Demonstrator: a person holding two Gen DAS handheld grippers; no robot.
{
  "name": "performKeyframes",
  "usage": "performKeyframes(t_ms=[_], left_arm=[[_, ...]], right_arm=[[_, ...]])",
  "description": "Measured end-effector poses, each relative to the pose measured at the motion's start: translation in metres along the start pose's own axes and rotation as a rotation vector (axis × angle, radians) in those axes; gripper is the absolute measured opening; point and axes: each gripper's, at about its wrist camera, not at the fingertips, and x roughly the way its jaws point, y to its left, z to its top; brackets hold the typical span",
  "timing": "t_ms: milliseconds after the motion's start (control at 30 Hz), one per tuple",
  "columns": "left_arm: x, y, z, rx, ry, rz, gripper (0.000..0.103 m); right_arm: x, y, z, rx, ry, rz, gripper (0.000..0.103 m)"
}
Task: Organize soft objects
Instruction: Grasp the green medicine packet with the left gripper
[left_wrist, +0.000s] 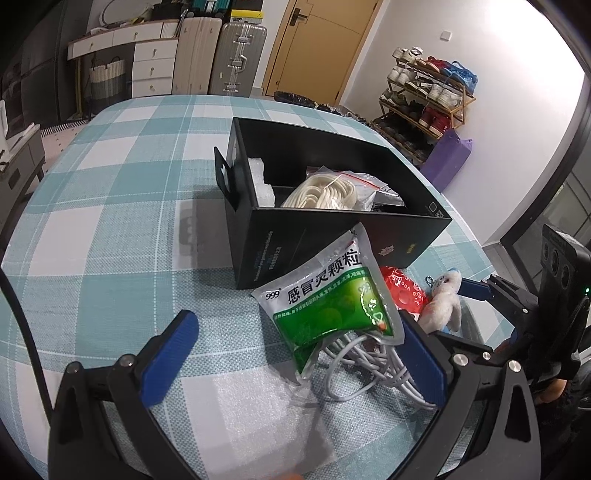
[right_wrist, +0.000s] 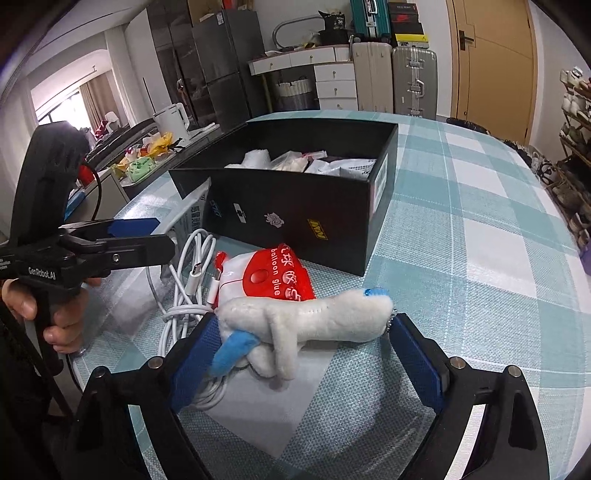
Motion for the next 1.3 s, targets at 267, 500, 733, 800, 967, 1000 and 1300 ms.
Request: performKeyframes(t_ms=[267, 500, 733, 800, 967, 1000, 1300], left_arm=[[-0.003, 0.008, 0.006, -0.067, -0.030, -0.057, 0.103], [0.015, 0.017, 0.007, -0.134, 0.014, -0.071, 0.101], [0.011, 0.016, 0.003, -0.120, 0.005, -0.080, 0.088], [0.010, 0.017, 0.003, -0.128, 0.012, -0.115, 0.076], [0.004, 0.015, 0.002, -0.121, 0.004, -0.161, 0.052], [0.002, 0.014, 0.002, -0.116, 0.000, -0.155, 0.045], [-0.010, 0.024, 0.001, -0.096, -0.034, -0.053, 0.005]], right_arm=[[-0.006, -0.003, 0.001, 0.007, -0.017, -0.009, 0.093], [-0.008, -0.003, 0.001, 0.006, -0.024, -0.011, 0.093], [-0.008, -0.004, 0.001, 0.010, -0.026, -0.008, 0.093], [-0.008, -0.004, 0.001, 0.010, -0.026, -0.008, 0.093], [-0.009, -0.003, 0.001, 0.009, -0.028, -0.008, 0.093], [-0.010, -0.003, 0.001, 0.009, -0.029, -0.007, 0.093], [-0.013, -0.001, 0.002, -0.002, -0.047, -0.009, 0.093]])
